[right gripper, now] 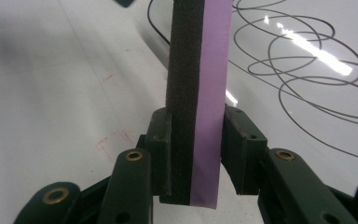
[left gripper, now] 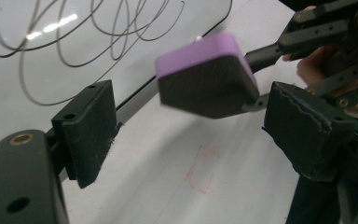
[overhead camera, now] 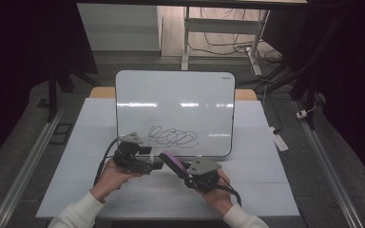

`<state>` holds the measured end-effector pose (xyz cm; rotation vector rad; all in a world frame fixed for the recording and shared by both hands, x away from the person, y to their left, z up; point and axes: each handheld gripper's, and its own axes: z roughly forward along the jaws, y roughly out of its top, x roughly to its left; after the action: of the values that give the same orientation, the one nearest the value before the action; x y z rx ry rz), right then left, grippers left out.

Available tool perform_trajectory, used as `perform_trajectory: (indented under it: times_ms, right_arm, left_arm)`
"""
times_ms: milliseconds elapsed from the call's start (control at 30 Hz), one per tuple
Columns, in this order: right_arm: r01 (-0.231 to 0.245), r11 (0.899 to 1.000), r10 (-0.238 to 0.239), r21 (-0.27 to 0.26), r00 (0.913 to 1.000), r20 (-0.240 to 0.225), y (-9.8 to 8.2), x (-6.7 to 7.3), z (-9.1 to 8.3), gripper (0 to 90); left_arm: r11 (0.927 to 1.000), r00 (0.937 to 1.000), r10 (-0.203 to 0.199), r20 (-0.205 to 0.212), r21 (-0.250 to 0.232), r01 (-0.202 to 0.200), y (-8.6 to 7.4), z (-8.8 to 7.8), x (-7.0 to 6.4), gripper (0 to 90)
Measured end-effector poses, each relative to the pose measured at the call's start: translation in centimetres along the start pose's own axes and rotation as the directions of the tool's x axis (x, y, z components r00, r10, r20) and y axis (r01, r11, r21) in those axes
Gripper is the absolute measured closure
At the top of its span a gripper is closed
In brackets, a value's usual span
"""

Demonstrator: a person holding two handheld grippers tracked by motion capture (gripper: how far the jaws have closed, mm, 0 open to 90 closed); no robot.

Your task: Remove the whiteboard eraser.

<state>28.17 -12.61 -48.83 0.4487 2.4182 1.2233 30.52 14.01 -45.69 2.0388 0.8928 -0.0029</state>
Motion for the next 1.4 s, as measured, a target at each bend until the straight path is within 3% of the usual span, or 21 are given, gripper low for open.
perform_trajectory:
  times_ms: [267,533,767,1167,1400]
  right_arm:
    - [0.061,0.998,-0.061,-0.003,0.9981,-0.001,0.2,0.8,0.2,64.5]
    - [0.105,0.994,-0.105,-0.021,0.9945,-0.001,0.1,1.1,0.1,64.5]
    - [0.121,0.993,-0.121,-0.015,0.9927,0.001,0.0,1.2,0.1,64.4]
    - [0.155,0.988,-0.155,-0.023,0.9879,0.007,0.0,1.3,-0.1,64.4]
    - [0.148,0.989,-0.148,-0.02,0.9889,-0.008,-0.1,1.2,0.0,63.6]
  left_arm:
    - [0.9998,0.9996,-0.002,0.028,0.019,0.001,0.7,1.2,-0.1,21.0]
    - [0.999,0.9966,0.003,0.082,0.044,-0.006,0.7,2.0,0.0,32.4]
    - [0.9986,0.9964,-0.005,0.084,0.053,0.0,0.7,2.1,0.1,34.7]
    - [0.9968,0.989,-0.048,0.14,0.069,0.039,0.5,2.3,0.8,34.6]
    - [0.9971,0.9919,-0.037,0.121,0.07,0.029,0.5,2.2,0.6,36.5]
